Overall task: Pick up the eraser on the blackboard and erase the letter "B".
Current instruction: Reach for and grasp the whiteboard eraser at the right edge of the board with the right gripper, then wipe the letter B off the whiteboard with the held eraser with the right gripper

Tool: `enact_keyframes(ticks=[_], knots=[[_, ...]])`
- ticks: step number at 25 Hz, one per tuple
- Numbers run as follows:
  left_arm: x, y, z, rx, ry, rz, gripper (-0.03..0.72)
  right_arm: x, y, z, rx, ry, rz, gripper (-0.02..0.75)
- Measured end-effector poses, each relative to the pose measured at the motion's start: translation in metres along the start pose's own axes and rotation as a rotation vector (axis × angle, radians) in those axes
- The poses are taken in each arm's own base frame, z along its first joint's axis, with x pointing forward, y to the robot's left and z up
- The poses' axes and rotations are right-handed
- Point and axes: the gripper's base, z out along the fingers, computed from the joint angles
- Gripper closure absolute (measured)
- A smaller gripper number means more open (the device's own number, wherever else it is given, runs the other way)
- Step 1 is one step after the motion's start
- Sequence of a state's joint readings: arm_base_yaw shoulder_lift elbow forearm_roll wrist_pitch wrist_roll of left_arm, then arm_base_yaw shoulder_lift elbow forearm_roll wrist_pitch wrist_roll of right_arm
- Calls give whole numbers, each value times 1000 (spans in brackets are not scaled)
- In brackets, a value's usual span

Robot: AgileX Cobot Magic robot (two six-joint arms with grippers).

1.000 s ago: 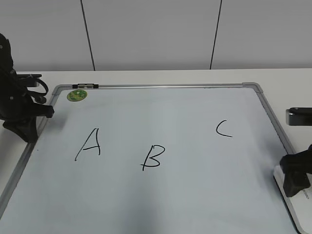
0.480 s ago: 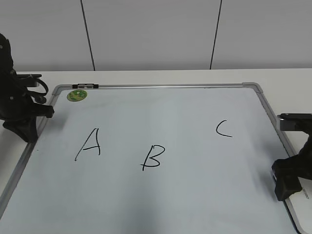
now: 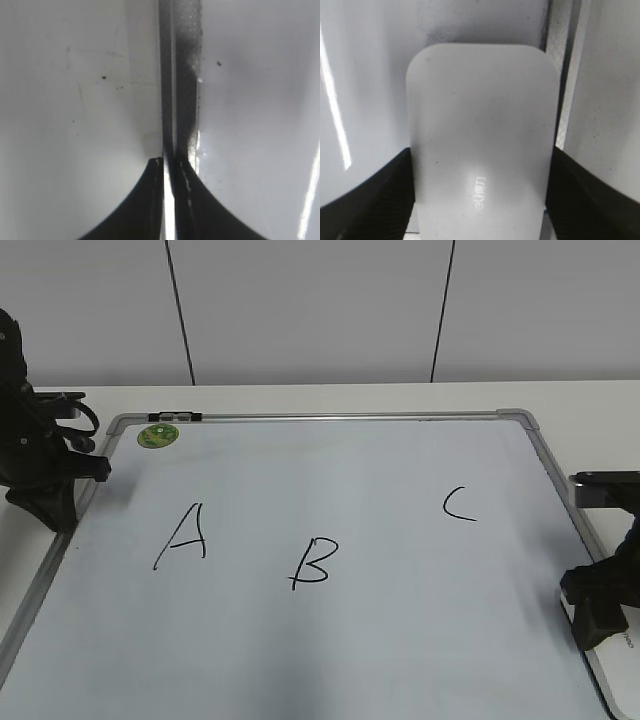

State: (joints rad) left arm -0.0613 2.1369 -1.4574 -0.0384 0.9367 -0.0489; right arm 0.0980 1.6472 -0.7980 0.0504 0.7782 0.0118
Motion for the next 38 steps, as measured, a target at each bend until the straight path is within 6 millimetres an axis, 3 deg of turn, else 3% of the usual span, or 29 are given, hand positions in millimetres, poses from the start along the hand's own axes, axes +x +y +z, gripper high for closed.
enact_keyframes(ticks=[21, 33, 38], knots=[[0, 0, 0, 0, 0, 0, 664, -1, 0, -1, -1, -4, -1, 205], [0, -1, 0, 8, -1, -6, 664, -41, 9, -51, -30, -40, -9, 206], [0, -1, 0, 8, -1, -6, 664, -60, 35, -48, -18, 40, -98, 206]])
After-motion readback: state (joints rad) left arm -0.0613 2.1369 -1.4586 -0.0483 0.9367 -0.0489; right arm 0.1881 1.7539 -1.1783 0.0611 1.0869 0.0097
